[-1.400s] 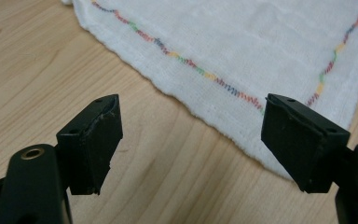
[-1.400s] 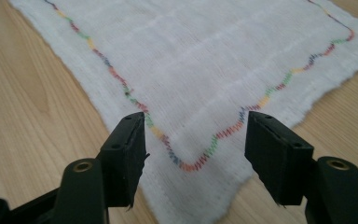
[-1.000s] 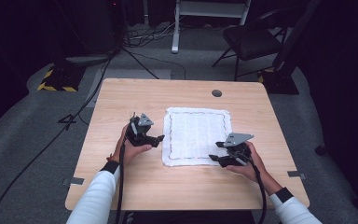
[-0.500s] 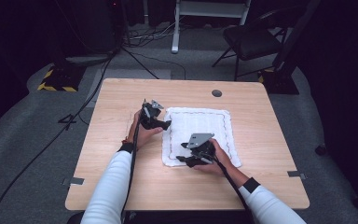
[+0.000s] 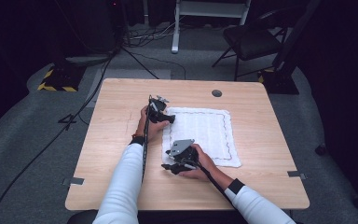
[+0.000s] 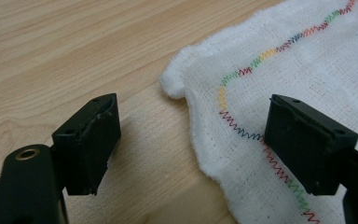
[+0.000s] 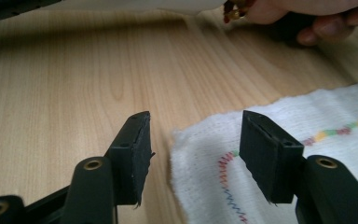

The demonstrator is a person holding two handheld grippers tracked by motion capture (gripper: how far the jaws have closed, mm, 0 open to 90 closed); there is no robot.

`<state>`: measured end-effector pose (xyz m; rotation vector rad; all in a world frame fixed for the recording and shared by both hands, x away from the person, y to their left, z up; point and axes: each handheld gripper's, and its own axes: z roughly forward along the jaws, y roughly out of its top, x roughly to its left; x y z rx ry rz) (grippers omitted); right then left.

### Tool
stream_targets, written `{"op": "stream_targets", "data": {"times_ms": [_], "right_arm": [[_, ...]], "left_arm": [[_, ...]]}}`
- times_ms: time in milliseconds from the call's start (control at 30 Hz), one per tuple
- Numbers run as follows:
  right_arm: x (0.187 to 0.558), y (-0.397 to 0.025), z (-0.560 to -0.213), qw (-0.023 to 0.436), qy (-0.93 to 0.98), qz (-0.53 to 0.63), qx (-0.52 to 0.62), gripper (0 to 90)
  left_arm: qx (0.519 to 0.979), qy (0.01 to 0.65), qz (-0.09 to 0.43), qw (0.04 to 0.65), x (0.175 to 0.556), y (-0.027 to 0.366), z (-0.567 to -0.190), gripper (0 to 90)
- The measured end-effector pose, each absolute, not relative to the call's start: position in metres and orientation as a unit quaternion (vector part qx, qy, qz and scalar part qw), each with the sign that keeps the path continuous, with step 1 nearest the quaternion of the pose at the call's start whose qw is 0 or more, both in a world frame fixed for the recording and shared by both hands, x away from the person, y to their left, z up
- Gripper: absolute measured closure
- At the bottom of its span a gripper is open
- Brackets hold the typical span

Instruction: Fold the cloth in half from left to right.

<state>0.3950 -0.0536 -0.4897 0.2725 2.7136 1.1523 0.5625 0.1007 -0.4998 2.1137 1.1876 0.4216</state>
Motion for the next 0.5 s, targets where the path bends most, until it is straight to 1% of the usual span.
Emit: {"op": "stream_targets", "data": {"times_ms": [100, 167, 233, 267, 300, 367, 400, 500], "right_arm": [[0.394, -0.05, -0.495, 0.097, 0.918, 0.374, 0.087, 50.5], [0.393, -0.049, -0.495, 0.098, 0.915, 0.378, 0.102, 58.3], [0.394, -0.048, -0.495, 0.1, 0.915, 0.377, 0.105, 66.9], [0.394, -0.047, -0.495, 0.102, 0.914, 0.376, 0.112, 71.6], [0.394, -0.046, -0.495, 0.11, 0.914, 0.371, 0.118, 78.0], [0.394, -0.044, -0.494, 0.118, 0.915, 0.367, 0.123, 83.9], [0.394, -0.044, -0.494, 0.117, 0.914, 0.367, 0.128, 84.7], [0.395, -0.044, -0.494, 0.115, 0.914, 0.365, 0.131, 85.6]], "left_arm": [[0.806, 0.452, 0.159, 0.348, 0.56, 0.103, -0.499, 34.9], [0.809, 0.443, 0.149, 0.355, 0.558, 0.104, -0.498, 48.4], [0.817, 0.431, 0.143, 0.356, 0.557, 0.104, -0.497, 57.8], [0.82, 0.427, 0.136, 0.356, 0.557, 0.104, -0.496, 63.0], [0.823, 0.423, 0.134, 0.353, 0.557, 0.105, -0.496, 70.2], [0.826, 0.418, 0.125, 0.357, 0.556, 0.107, -0.496, 77.5], [0.825, 0.419, 0.122, 0.358, 0.556, 0.109, -0.496, 80.0], [0.828, 0.418, 0.121, 0.353, 0.555, 0.113, -0.494, 81.8]]}}
